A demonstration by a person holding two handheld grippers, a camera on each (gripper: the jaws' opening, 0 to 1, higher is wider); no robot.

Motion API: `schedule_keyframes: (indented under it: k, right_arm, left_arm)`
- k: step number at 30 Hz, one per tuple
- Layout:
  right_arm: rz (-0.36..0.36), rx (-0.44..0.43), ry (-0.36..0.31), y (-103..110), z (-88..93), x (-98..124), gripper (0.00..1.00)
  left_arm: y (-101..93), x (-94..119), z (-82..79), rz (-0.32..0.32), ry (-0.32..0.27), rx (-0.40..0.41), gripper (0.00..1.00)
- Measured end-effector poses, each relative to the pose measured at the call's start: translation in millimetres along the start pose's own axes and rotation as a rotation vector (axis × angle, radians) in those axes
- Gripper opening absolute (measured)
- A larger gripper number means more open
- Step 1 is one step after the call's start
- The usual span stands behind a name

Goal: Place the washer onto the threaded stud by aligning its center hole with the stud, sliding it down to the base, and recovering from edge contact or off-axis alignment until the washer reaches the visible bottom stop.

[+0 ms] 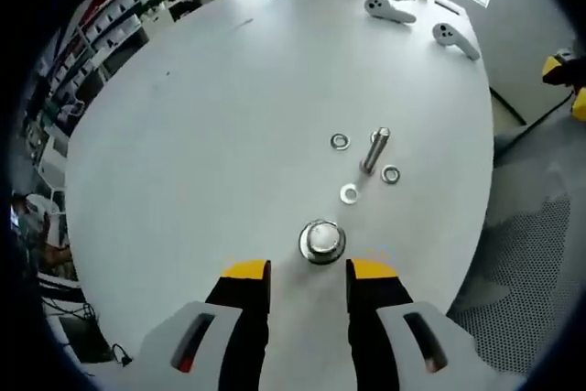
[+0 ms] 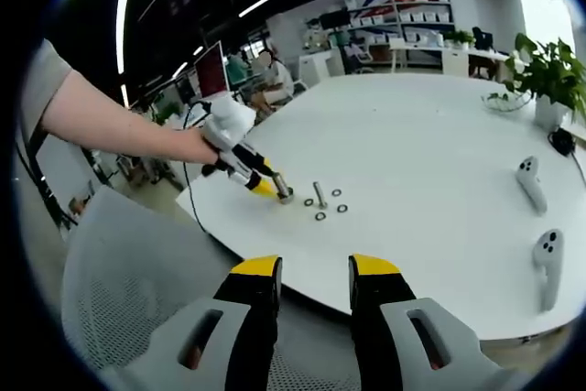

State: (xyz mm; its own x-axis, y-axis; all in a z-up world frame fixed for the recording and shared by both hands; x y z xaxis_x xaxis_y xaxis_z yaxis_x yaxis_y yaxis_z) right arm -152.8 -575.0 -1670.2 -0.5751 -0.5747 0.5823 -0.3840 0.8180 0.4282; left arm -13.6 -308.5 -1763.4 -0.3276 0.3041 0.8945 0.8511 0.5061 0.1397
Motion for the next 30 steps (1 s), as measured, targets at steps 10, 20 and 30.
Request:
schedule_keyframes:
  k: [10,20,30]
  right_arm:
    - [-0.008,0.004,0.007,1.3,0.8,-0.2,0.31]
    - [0.005,-0.004,-0.003,-1.2,0.2,1.3,0.31]
    - [0.016,-0.014,-0.009,-2.4,-0.4,1.3,0.32]
  left_arm:
    - [-16.7,50.4,-3.7,-0.068,-0.170,0.094,0.34]
    - [-33.0,100.6,-1.4,-0.110,-0.289,0.128,0.34]
    - [-57.2,140.2,13.1,-0.137,-0.396,0.262,0.34]
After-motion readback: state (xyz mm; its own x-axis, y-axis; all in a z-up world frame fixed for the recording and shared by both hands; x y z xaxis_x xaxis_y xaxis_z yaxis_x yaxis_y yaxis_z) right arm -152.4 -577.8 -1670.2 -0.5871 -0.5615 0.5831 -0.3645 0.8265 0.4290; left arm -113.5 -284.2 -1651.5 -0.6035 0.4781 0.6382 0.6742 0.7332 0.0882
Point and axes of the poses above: the point that each gripper's makers call its tool centre point, and the gripper's own axes: x roughly backward along the fingers, y roughly to its left, z roughly out of its underside, the point moved 5 cm from there along x, roughly backward along the fingers, and after that the axes turned 13 degrees about -x, right-handed, at the moved point
